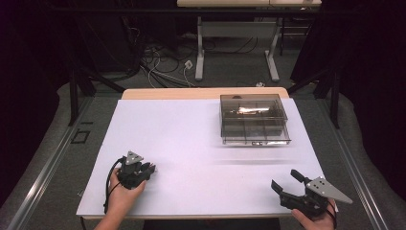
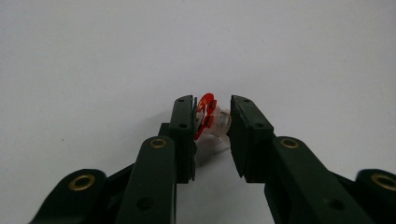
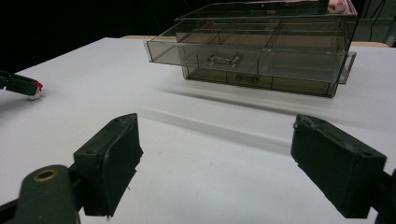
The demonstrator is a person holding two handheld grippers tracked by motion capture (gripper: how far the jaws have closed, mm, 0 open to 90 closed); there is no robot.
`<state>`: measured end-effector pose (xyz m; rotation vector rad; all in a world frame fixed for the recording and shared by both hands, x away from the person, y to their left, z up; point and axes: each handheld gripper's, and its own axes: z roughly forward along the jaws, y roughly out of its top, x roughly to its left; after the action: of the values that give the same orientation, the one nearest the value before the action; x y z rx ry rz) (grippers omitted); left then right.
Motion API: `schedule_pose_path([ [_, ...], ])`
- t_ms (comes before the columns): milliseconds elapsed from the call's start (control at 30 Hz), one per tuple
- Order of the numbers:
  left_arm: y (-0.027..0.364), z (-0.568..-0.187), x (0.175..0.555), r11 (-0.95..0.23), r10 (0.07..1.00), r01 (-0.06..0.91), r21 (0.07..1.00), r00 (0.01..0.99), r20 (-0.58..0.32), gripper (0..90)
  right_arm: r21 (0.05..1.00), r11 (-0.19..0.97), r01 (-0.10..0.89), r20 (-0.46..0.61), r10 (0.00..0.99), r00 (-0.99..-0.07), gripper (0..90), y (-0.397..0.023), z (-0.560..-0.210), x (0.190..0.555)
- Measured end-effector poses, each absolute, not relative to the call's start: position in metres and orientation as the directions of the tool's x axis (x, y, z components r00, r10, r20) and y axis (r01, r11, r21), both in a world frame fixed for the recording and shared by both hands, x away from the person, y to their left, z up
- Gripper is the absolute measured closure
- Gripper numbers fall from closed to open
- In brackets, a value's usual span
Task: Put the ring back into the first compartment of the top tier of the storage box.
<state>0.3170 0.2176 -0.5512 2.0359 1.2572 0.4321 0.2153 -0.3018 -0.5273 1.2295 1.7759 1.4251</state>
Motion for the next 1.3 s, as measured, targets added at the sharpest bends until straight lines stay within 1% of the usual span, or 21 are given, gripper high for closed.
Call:
schedule_pose_path([
  [133, 0.219, -0.551, 0.317, -0.253, 0.882, 0.652, 0.715, 0.460, -0.107, 71.7, 0.949, 0.021, 0.313, 0.125, 0.891, -0.437, 15.2, -0.302, -0.527, 0.216],
  [500, 0.225, -0.546, 0.315, -0.196, 0.885, 0.656, 0.728, 0.439, -0.158, 71.8, 0.949, 0.019, 0.314, 0.126, 0.891, -0.437, 15.2, -0.302, -0.527, 0.215],
  [733, 0.229, -0.538, 0.311, -0.163, 0.880, 0.646, 0.745, 0.437, -0.186, 71.7, 0.949, 0.017, 0.313, 0.128, 0.890, -0.438, 15.2, -0.302, -0.527, 0.215],
  [833, 0.230, -0.536, 0.309, -0.126, 0.885, 0.638, 0.760, 0.418, -0.204, 71.8, 0.949, 0.016, 0.314, 0.130, 0.890, -0.438, 15.2, -0.303, -0.527, 0.215],
  [867, 0.232, -0.535, 0.309, -0.137, 0.883, 0.635, 0.760, 0.426, -0.198, 71.8, 0.949, 0.015, 0.314, 0.130, 0.890, -0.438, 15.2, -0.303, -0.527, 0.215],
  [933, 0.233, -0.534, 0.308, -0.116, 0.884, 0.628, 0.769, 0.419, -0.208, 71.7, 0.950, 0.013, 0.313, 0.133, 0.890, -0.437, 15.2, -0.303, -0.527, 0.215],
  [1300, 0.238, -0.524, 0.300, -0.091, 0.876, 0.598, 0.796, 0.428, -0.222, 71.8, 0.949, 0.015, 0.313, 0.131, 0.889, -0.440, 15.2, -0.303, -0.527, 0.215],
])
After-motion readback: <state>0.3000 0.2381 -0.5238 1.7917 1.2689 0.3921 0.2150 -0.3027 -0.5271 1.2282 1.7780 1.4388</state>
